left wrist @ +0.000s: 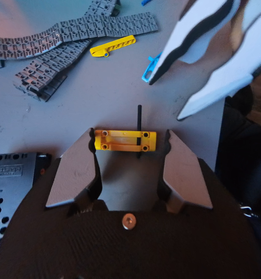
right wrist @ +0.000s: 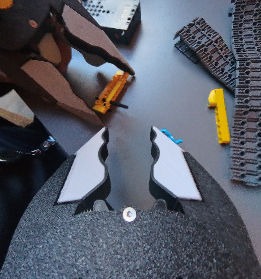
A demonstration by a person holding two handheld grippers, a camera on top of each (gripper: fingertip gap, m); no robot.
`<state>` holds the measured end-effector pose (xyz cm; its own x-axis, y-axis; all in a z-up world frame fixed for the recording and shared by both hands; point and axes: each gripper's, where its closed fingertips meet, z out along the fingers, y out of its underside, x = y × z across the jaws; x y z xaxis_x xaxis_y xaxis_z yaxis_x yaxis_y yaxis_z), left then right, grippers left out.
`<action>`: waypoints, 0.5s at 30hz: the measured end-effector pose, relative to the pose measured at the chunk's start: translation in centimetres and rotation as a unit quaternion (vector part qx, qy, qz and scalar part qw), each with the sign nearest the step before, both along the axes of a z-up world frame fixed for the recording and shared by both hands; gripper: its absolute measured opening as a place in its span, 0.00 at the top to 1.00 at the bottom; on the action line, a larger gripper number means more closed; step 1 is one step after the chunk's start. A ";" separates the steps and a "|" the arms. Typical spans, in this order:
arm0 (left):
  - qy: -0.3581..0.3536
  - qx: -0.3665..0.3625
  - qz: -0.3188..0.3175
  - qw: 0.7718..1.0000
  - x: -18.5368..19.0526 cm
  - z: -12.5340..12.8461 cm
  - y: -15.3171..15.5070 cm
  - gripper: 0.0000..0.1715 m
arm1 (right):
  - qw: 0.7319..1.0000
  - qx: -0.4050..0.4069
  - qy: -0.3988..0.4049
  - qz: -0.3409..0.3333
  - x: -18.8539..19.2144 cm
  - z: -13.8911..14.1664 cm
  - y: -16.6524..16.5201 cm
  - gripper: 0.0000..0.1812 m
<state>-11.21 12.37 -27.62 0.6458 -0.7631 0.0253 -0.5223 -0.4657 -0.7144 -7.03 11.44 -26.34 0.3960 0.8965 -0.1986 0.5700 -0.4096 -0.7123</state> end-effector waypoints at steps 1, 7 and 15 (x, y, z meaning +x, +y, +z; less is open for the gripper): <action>-0.009 0.000 0.009 1.000 -0.1 0.2 -0.1 0.46 | 1.000 0.005 0.008 -0.010 0.0 0.1 -0.3 0.69; -0.074 -0.028 0.037 0.996 -0.7 1.5 -1.3 0.50 | 0.998 0.058 0.018 -0.033 -1.5 0.1 -1.0 0.64; -0.039 -0.003 -0.095 0.995 -3.6 4.5 -4.4 0.45 | 0.988 0.148 -0.036 0.038 -2.7 -0.5 -1.2 0.58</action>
<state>-14.83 7.93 -23.10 0.4862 -0.8707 0.0738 -0.5449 -0.3681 -0.7534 -9.73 10.25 -26.87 0.3295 0.9386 0.1021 0.6449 -0.1448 -0.7504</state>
